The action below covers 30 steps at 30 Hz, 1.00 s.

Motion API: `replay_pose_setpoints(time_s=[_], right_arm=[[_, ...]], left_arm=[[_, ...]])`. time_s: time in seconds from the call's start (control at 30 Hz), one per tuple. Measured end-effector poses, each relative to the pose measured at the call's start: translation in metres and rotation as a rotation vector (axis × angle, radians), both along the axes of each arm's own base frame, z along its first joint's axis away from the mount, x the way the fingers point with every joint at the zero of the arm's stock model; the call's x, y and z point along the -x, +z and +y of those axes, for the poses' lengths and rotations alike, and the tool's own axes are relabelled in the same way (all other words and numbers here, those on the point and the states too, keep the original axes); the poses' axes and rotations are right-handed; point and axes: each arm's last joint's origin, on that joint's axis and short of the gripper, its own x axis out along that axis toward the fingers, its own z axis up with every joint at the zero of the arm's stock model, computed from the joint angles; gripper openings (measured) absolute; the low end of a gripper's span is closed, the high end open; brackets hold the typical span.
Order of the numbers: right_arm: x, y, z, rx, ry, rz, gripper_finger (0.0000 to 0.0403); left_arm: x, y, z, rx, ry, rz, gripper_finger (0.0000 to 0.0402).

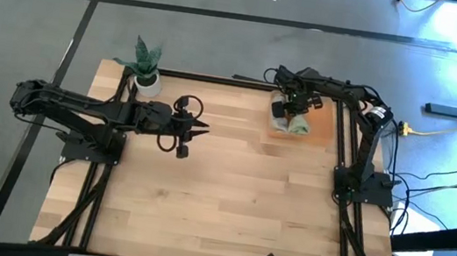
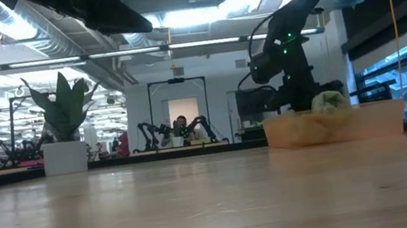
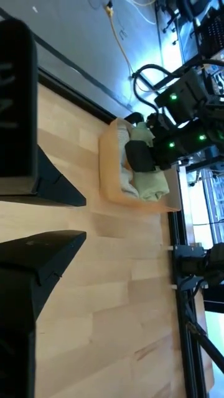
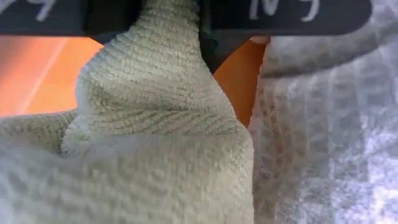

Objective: Roll microfiber towels into tight, uniform cylinder then place into a basket
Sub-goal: Put the green microfiber towel into the orange bin

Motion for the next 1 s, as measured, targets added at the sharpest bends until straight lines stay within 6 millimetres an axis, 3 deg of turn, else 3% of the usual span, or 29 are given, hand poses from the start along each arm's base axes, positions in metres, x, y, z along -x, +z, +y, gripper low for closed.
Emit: replay_pose_setpoints(time_s=[0.17,0.47,0.83,1.0], right_arm=[[-0.003,-0.014,-0.001,-0.047,0.005,0.007,0.0046],[-0.006,-0.017,-0.003,-0.064,0.001,-0.048,0.0071],[-0.006,-0.016,-0.003,-0.106,-0.056,-0.088,0.0174],[-0.005,-0.005,-0.006,-0.144,-0.076,-0.083,0.021]], left_arm=[[0.0,0.0,0.0,-0.012,-0.005,0.004,0.0064],[0.0,0.0,0.0,-0.004,-0.002,0.001,0.0064],[0.0,0.0,0.0,-0.003,-0.002,0.001,0.0064],[0.0,0.0,0.0,-0.003,-0.002,0.001,0.0064]])
